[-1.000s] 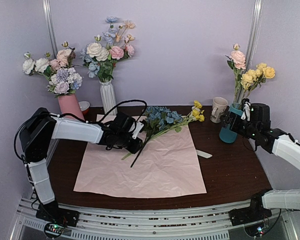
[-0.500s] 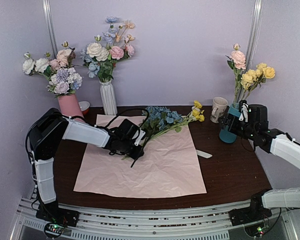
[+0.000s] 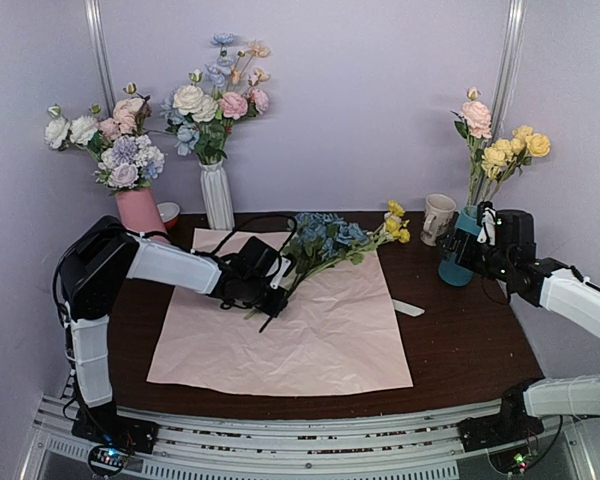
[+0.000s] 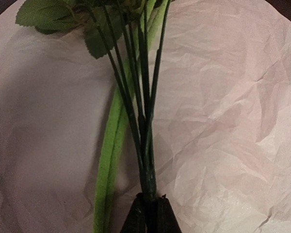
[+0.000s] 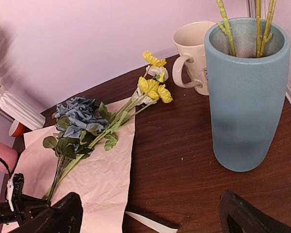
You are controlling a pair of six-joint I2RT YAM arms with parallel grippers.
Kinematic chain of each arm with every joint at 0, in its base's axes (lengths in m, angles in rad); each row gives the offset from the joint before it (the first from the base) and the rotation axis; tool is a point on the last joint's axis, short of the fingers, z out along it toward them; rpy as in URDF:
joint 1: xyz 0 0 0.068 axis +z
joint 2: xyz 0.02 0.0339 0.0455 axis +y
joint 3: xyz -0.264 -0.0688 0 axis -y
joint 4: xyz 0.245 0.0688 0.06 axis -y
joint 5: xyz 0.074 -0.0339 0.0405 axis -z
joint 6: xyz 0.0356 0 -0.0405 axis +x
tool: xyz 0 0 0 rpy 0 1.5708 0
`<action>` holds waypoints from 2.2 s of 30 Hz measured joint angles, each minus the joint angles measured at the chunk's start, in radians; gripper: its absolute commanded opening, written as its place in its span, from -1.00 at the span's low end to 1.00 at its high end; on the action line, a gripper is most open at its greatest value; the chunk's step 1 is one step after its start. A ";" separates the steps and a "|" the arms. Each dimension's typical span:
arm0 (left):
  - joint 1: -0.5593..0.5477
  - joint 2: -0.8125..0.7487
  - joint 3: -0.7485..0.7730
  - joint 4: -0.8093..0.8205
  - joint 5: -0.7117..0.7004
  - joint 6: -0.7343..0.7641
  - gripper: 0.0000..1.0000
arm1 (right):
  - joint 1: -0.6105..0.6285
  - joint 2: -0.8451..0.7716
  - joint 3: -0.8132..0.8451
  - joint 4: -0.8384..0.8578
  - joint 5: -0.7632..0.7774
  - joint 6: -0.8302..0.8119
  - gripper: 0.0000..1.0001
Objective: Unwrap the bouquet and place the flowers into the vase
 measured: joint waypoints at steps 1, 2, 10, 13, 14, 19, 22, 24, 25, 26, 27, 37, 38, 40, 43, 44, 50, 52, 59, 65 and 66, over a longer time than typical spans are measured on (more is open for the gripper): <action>0.000 0.000 0.001 0.000 -0.008 -0.002 -1.00 | 0.000 0.000 0.000 0.000 0.000 0.000 1.00; 0.000 0.000 0.001 0.001 -0.018 -0.006 -1.00 | 0.000 0.000 0.000 0.000 0.000 -0.003 1.00; 0.007 -0.064 0.006 -0.047 -0.120 0.036 -1.00 | 0.000 0.000 0.000 0.000 0.000 -0.014 1.00; 0.032 -0.087 0.028 -0.062 -0.144 0.071 -1.00 | 0.000 0.000 0.000 0.000 -0.003 -0.014 1.00; 0.044 -0.090 0.032 -0.063 -0.147 0.081 -0.98 | 0.000 -0.001 0.000 0.000 -0.003 -0.014 1.00; 0.103 -0.090 0.034 -0.078 -0.170 0.132 -0.45 | 0.000 -0.003 -0.007 -0.001 -0.006 -0.014 1.00; 0.117 -0.086 0.039 -0.088 -0.184 0.150 -0.11 | 0.000 -0.003 -0.007 0.000 -0.012 -0.014 1.00; 0.117 -0.085 0.039 -0.093 -0.176 0.151 -0.07 | 0.000 -0.002 -0.007 -0.001 -0.017 -0.014 1.00; 0.116 -0.085 0.039 -0.093 -0.168 0.151 -0.07 | 0.000 -0.002 -0.007 0.000 -0.019 -0.014 1.00; 0.114 -0.085 0.039 -0.092 -0.158 0.152 -0.09 | 0.000 -0.002 -0.007 0.000 -0.021 -0.014 1.00; 0.112 -0.086 0.039 -0.092 -0.148 0.152 -0.12 | 0.000 -0.002 -0.007 0.000 -0.022 -0.014 1.00; 0.102 -0.168 -0.031 -0.091 0.011 0.153 -0.37 | 0.000 0.009 -0.007 0.008 -0.042 -0.010 1.00; 0.101 -0.171 -0.035 -0.092 0.019 0.153 -0.37 | 0.000 0.011 -0.007 0.010 -0.045 -0.009 1.00; 0.099 -0.172 -0.047 -0.091 0.033 0.153 -0.37 | 0.000 0.014 -0.007 0.013 -0.049 -0.007 1.00; 0.099 -0.172 -0.063 -0.095 0.042 0.152 -0.37 | 0.000 0.016 -0.007 0.014 -0.053 -0.005 1.00; 0.099 -0.172 -0.066 -0.097 0.043 0.152 -0.38 | 0.000 0.016 -0.007 0.014 -0.054 -0.005 1.00; 0.099 -0.156 -0.066 -0.098 0.045 0.151 -0.40 | 0.001 0.016 -0.007 0.014 -0.060 -0.002 1.00; 0.099 -0.148 -0.067 -0.098 0.045 0.150 -0.42 | 0.001 0.016 -0.007 0.014 -0.061 0.002 1.00; 0.099 -0.124 -0.067 -0.103 0.047 0.144 -0.48 | 0.002 0.016 -0.007 0.014 -0.071 0.009 1.00; 0.099 -0.101 -0.067 -0.109 0.047 0.140 -0.48 | 0.003 0.017 -0.007 0.014 -0.072 0.010 1.00; 0.099 -0.098 -0.067 -0.109 0.048 0.140 -0.48 | 0.003 0.017 -0.007 0.014 -0.073 0.010 1.00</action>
